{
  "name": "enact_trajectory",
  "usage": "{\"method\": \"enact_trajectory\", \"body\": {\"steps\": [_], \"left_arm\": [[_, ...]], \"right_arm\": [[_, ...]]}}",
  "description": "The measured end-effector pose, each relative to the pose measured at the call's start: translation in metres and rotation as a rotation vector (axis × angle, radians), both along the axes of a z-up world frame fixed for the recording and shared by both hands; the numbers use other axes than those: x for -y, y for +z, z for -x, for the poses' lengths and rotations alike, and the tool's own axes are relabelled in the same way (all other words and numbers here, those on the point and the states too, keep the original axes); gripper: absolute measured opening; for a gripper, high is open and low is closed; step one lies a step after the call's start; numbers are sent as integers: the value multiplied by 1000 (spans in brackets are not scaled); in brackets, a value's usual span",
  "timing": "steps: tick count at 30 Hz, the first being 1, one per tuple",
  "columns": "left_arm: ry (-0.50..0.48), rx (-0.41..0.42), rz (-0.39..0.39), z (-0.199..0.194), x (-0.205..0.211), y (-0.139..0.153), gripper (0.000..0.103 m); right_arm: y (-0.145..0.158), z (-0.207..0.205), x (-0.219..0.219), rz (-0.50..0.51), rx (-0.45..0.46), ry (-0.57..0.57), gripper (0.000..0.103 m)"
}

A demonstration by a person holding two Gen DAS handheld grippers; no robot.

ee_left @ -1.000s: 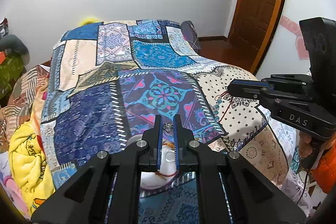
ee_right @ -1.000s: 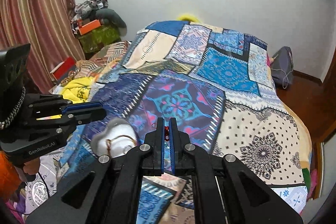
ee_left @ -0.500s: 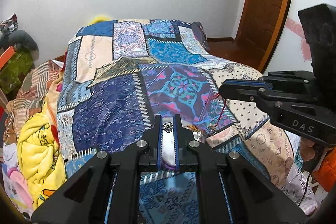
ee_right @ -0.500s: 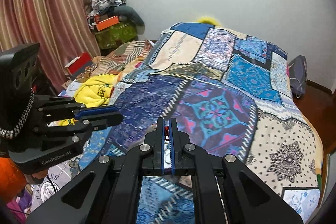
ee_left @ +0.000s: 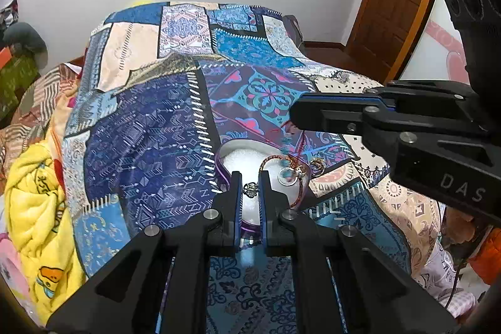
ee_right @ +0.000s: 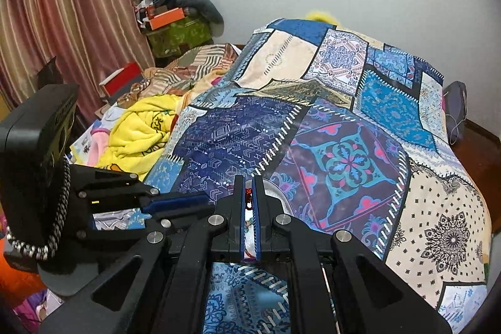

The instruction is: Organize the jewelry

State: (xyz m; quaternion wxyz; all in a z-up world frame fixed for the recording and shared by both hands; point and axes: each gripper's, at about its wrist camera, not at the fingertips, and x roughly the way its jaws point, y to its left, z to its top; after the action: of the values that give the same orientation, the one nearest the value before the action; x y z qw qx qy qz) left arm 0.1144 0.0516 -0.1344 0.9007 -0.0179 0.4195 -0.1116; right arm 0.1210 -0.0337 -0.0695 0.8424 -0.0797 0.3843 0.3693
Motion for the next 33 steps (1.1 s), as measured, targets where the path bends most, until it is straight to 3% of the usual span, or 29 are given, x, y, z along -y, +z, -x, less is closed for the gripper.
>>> {"method": "enact_trajectory", "body": {"steps": [20, 28, 30, 33], "left_arm": [[22, -14, -41, -8, 1, -22, 10], [22, 7, -81, -3, 6, -22, 36], [24, 8, -85, -2, 6, -22, 39], [32, 16, -92, 0, 6, -20, 44]], "right_arm": [[-31, -21, -18, 33, -55, 22, 4], [-40, -20, -18, 56, -89, 51, 4], [-41, -20, -18, 63, -95, 56, 8], [-38, -19, -17, 68, -77, 50, 22]]}}
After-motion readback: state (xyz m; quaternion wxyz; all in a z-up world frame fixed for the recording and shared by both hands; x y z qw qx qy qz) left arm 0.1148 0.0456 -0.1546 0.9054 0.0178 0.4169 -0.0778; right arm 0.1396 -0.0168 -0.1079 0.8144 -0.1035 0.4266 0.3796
